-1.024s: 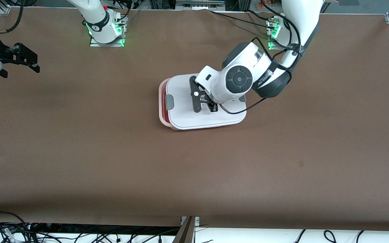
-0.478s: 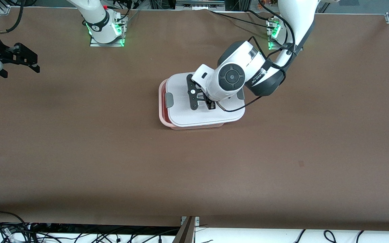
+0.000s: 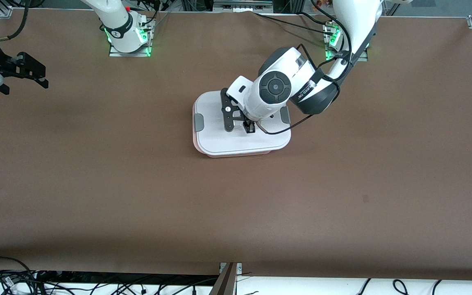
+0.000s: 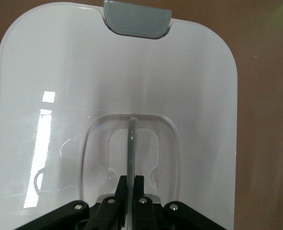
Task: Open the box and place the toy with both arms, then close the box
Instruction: 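Press the lid down onto the box with the left gripper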
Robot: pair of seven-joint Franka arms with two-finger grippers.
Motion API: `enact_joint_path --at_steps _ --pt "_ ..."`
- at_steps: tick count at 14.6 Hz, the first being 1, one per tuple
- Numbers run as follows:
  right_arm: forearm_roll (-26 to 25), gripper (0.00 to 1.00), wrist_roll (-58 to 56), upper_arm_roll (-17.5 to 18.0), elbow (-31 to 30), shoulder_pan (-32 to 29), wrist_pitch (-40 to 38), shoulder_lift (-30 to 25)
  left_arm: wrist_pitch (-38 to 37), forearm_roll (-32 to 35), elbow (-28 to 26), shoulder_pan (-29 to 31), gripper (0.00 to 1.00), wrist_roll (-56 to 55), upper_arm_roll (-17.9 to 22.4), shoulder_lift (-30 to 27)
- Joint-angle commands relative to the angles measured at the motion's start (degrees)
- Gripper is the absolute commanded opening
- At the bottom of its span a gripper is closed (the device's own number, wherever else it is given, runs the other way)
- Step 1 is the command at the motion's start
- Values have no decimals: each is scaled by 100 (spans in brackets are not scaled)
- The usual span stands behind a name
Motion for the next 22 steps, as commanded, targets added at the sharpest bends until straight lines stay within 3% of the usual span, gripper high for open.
enact_joint_path --at_steps 1,5,22 --pt "110 100 -4 26 39 -73 -9 19 230 209 31 -184 0 -120 55 102" --pt "110 100 5 26 39 -73 0 19 371 517 22 -395 0 -454 46 199" --pt "110 100 5 26 39 -73 0 19 406 623 -233 -475 0 -489 55 208"
